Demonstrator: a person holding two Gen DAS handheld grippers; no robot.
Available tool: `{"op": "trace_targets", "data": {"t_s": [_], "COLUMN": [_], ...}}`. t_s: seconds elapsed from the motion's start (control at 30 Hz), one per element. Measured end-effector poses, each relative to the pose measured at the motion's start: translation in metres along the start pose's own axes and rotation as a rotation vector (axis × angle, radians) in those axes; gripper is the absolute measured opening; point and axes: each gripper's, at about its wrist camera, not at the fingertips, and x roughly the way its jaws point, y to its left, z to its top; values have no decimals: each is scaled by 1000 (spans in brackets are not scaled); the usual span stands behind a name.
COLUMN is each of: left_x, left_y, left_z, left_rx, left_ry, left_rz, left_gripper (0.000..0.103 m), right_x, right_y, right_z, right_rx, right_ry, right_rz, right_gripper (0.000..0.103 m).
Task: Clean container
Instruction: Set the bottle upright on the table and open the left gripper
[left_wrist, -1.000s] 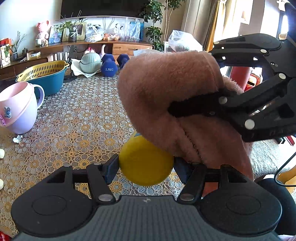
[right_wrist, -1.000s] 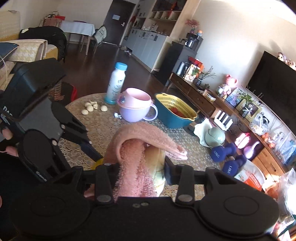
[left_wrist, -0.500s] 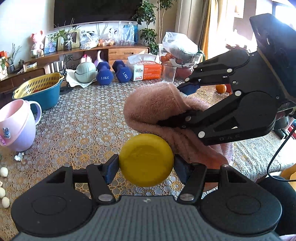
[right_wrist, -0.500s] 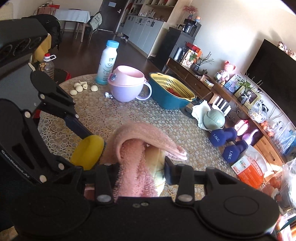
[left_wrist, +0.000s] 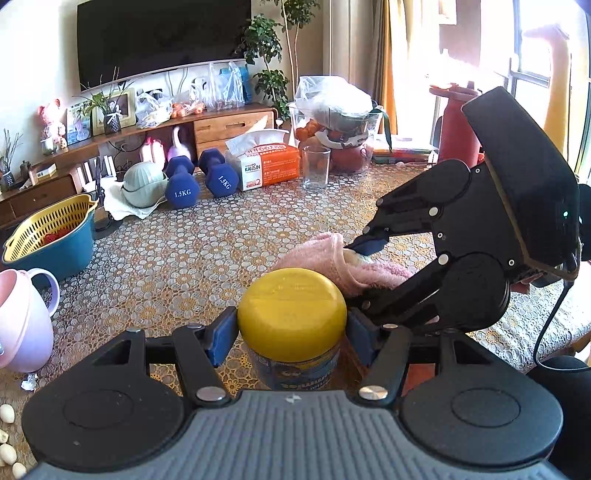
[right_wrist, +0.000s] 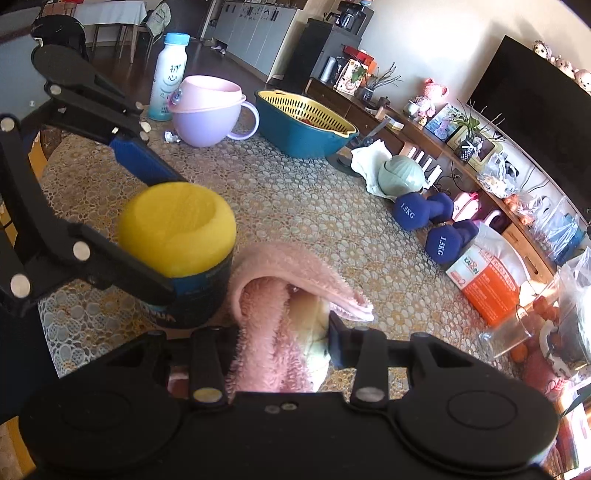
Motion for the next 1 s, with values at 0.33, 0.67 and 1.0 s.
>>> {"op": "trace_targets", "data": {"t_s": [0.33,0.67,1.0], "left_x": [5,3,-11], "left_y": [2,3,3], "left_z": [2,-4,-8], "left_rx": [-30,-66,-93], "left_ry": [-15,-15,-36], "left_rz": [9,33,58], "left_gripper": [63,70,78], "right_x": [-1,-7,-36], "right_y": [-16,-11,-13], "right_z": [-30,-36,-41], "right_rx": [78,171,286], "right_ry": [33,6,-38], "right_rz": [-17,-62,-86], "right_gripper": [43,62,85]}}
